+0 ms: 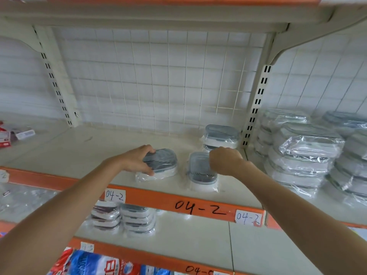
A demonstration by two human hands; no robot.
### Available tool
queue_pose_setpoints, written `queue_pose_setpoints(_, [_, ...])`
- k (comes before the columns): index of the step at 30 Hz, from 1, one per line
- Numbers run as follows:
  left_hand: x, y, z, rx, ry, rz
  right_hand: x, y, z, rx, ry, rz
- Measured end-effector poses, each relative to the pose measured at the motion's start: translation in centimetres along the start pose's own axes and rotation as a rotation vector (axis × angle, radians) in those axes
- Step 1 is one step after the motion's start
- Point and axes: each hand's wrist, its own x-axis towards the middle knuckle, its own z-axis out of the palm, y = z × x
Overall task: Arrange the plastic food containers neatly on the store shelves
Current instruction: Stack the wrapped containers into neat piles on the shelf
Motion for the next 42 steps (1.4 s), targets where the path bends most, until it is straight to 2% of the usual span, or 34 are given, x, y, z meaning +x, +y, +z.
queue_pose_setpoints(2, [0.2,0.3,-0.2,0.021,-0.012,-0.006,0.4,0.6,0.5,-0.045,0.001,-0.167])
queue_pose_setpoints(4, [0.3,0.6,-0.3,0.044,-0.017,-0.018,0.7,0.9,0.8,-0.095,-0.088,-0.333])
queue_pose_setpoints(6, [0.5,0.9,-0.4,0.061,-0.016,-0.034,1.3,1.3,0.5,-0.077,-0.175,-0.394])
queue_pose_setpoints(11, [0.9,1.7,-0.1,0.2,0.052,-0.084,1.8,2.4,-0.5,-0.007,-0.267,-0.218])
queue_pose_setpoints(14, [1.2,2.2,0.2,0.228,0.086,-0.106,1.5,2.1,0.5,0.053,-0.173,-0.235])
queue_pose_setpoints(17, [1.9,2.4,0.8,0.162,0.148,-0.085,1.4,1.8,1.8,0.235,-0.224,-0.255])
queue_pose_setpoints(21, [3.0,2.6,1.8,0.062,0.254,-0.089,1.5,2.7,1.0,0.241,-0.1,-0.282])
queue_pose_setpoints(25, [3.8,2.6,1.3,0.08,0.205,-0.123,3.0,5.9,-3.2,0.363,0.081,-0.122])
queue_pose_setpoints(27, [4.0,2.8,1.0,0.112,0.185,-0.132,4.1,7.3,-5.0,0.28,0.191,-0.052])
queue_pose_setpoints(29, [4.2,3.0,0.8,0.12,0.173,-0.126,5.4,8.5,-5.5,0.187,0.235,0.026])
queue_pose_setpoints(34, [4.2,3.1,0.7,0.059,0.192,-0.1,8.4,10.1,-4.3,0.181,0.197,0.183])
queue_pose_setpoints(37, [4.2,2.8,1.0,0.008,0.205,-0.083,9.6,10.2,-3.1,0.24,0.18,0.134])
queue_pose_setpoints(42, [4.2,2.4,1.0,-0.037,0.222,-0.054,9.5,10.4,-2.5,0.147,0.098,0.081])
